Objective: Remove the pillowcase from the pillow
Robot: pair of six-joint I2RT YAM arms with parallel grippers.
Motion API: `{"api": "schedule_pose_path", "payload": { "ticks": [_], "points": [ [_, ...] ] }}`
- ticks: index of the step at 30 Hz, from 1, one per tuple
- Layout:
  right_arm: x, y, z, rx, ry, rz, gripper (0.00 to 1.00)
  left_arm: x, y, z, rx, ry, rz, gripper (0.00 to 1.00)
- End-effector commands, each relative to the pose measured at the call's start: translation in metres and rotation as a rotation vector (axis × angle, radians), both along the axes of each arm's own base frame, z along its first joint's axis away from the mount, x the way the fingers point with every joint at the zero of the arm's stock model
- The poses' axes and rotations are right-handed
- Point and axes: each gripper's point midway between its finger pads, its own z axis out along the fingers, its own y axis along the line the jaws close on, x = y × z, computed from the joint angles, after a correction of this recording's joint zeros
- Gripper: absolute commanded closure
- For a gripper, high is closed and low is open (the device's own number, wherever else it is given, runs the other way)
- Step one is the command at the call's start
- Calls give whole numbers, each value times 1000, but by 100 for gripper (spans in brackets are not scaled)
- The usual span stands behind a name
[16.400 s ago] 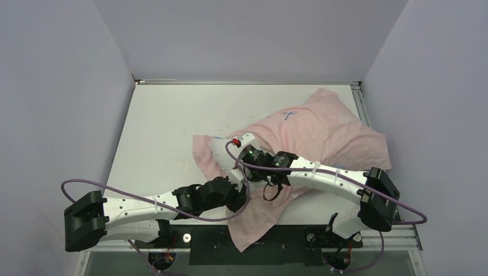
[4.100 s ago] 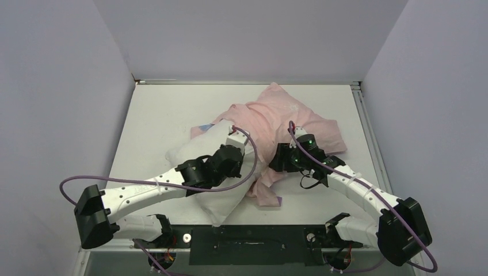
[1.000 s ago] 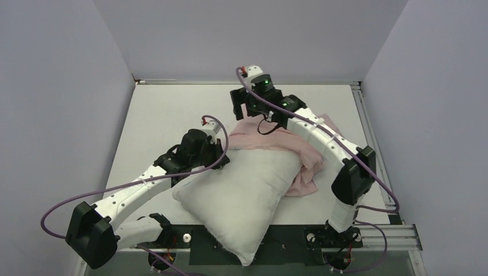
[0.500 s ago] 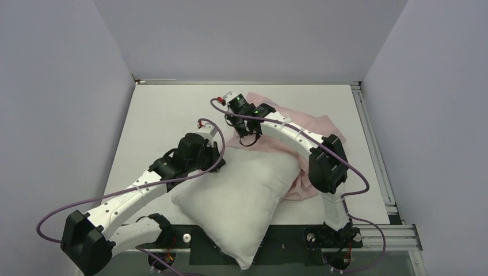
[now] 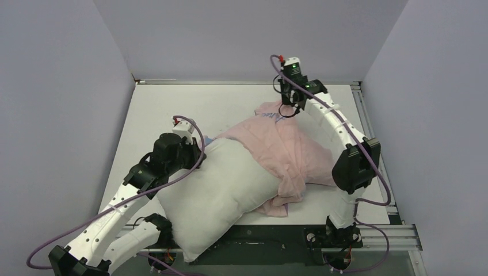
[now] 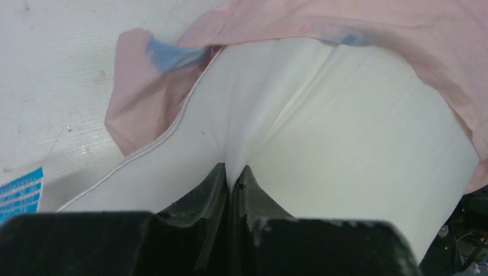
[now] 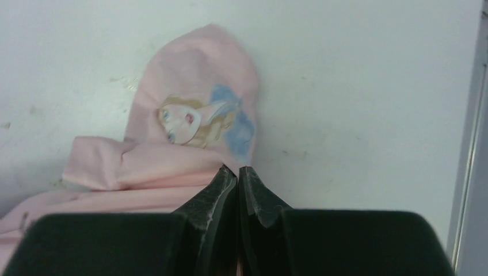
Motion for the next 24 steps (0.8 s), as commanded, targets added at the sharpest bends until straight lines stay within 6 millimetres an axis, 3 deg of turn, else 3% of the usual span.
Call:
{"api": "schedule_pose_path", "payload": {
  "ticks": [1,2,4,10,13,21,24],
  "points": [
    [24,-88,88,103,-256,-277,95,-2,30,10,69,-16,68,100],
    [26,-104,88,123,-263,-316,95,-2,35,10,76,-20,83,100],
    [28,-113,88,183,-265,-322,95,-1,42,11,86,-27,105,100],
    [23,-100,63,240,-198,-271,95,5,58,17,134,-56,162,100],
    [17,-102,60,254,-206,-274,95,9,68,20,175,-73,194,100],
    [2,-212,69,357,-283,-542,95,17,99,23,259,-90,319,100],
    [-1,-230,78,376,-319,-590,95,22,108,26,263,-87,355,100]
  ]
}}
